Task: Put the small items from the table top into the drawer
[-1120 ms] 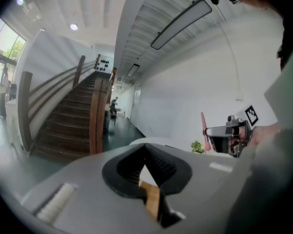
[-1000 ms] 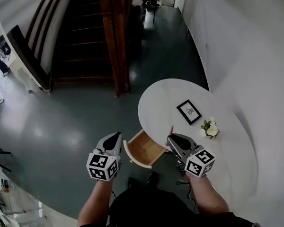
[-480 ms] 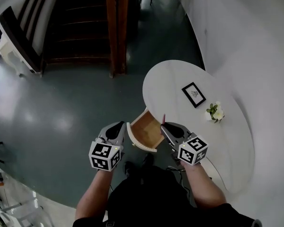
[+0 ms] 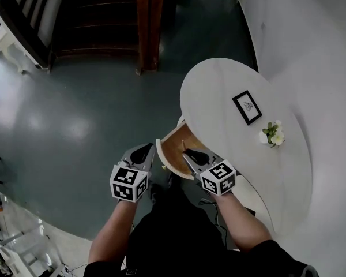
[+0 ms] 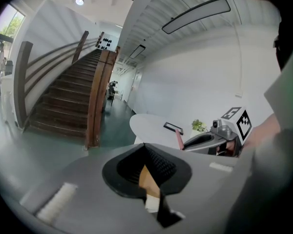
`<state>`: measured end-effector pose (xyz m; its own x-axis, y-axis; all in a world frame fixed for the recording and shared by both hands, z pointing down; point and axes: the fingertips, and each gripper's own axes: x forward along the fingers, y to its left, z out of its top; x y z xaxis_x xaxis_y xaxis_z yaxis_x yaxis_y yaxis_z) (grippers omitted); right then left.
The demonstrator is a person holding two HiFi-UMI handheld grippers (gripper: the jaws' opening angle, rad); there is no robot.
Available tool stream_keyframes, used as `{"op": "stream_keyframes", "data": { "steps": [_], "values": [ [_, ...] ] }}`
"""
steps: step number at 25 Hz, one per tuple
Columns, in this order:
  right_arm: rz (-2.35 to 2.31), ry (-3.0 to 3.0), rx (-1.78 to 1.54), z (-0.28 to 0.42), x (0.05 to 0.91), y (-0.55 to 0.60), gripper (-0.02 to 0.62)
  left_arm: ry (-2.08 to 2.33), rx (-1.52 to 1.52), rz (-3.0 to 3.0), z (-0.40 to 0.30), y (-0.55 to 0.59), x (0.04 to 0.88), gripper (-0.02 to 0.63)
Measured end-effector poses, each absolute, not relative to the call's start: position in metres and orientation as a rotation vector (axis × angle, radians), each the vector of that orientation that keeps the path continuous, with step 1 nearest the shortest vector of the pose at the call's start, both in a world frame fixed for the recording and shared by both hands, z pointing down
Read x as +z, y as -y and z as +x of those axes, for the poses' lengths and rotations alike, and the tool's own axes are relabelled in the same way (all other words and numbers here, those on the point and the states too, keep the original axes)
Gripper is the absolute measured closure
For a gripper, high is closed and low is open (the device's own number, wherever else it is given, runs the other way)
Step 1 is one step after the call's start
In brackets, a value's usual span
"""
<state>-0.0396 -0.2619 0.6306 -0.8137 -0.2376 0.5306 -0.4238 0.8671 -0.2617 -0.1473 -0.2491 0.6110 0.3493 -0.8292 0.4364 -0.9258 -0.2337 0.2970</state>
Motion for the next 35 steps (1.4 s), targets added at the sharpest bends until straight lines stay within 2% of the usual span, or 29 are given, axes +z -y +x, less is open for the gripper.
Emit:
{"op": "stream_keyframes", "data": {
  "steps": [19, 27, 35],
  "values": [
    [0.286, 2.18, 0.52, -0.044, 0.831, 0.282, 0.541, 1.455, 0.309, 2.023, -0.142, 0.264, 0.7, 0.595],
    [0.173, 1.981, 0.378, -0.036, 0.896, 0.283, 0.541, 1.473, 0.319, 1.967, -0.15, 0.255, 0.718, 0.595],
    [0.092, 1.856, 0.277, -0.04, 0.924, 0.281, 0.541, 1.47, 0.316, 1.93, -0.158, 0.243, 0.727, 0.595]
  ]
}}
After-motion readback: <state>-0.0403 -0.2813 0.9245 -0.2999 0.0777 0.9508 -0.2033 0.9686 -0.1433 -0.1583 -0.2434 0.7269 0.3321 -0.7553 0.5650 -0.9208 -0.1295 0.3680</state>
